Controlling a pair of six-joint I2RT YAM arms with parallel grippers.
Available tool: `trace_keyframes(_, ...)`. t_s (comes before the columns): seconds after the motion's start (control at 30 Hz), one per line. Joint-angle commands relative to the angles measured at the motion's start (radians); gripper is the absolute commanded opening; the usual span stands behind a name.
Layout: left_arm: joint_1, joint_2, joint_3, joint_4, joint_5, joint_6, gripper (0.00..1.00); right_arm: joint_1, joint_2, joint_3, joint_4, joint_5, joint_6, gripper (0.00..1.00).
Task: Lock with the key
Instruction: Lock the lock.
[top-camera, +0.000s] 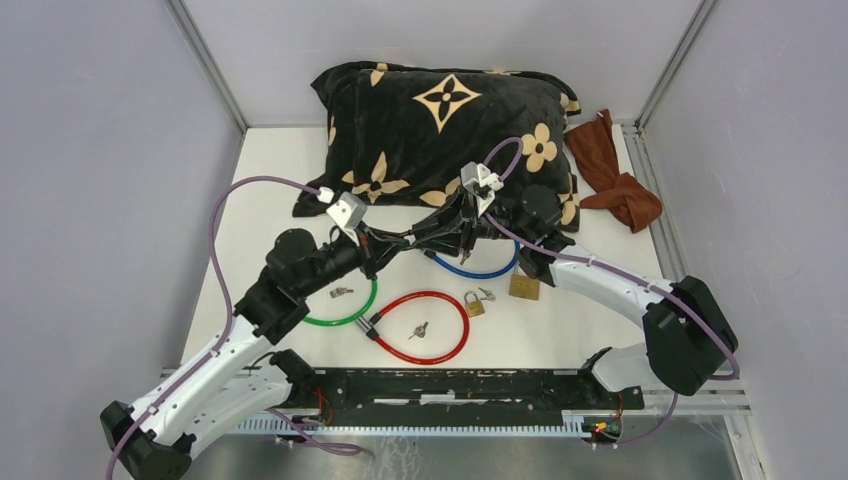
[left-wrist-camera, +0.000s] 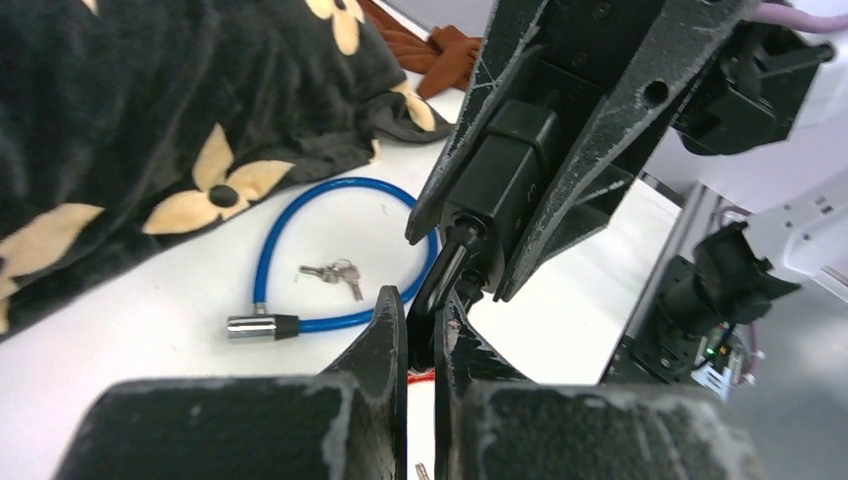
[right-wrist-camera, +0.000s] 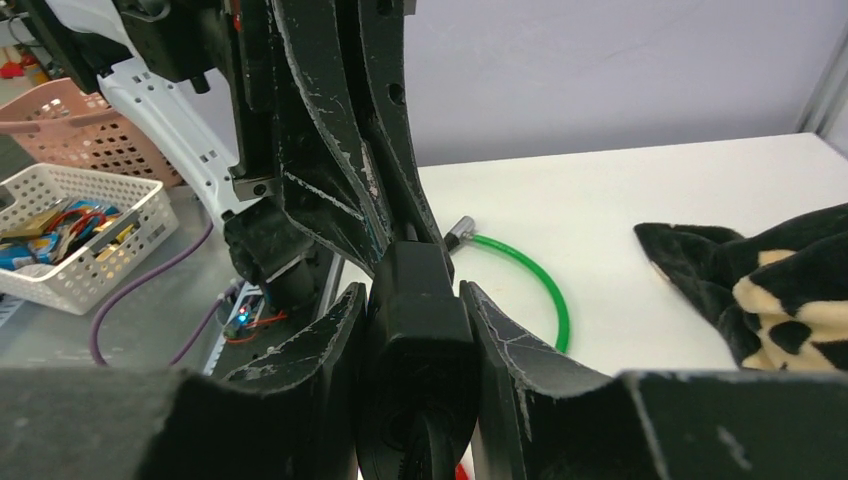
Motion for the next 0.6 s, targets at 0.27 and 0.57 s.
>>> trace_keyframes(0.27, 0.012, -0.093, -0.115, 0.438, 0.500, -0.179, 0.02, 0.145, 0.029, 0.038, -0.213, 0.001, -0.142, 0.00)
trace_keyframes(0.57, 0.062, -0.116, -0.219, 0.440, 0.463, -0.256, 0.02, 0.157, 0.062, -0.034, -0.193, 0.016, -0.114, 0.00)
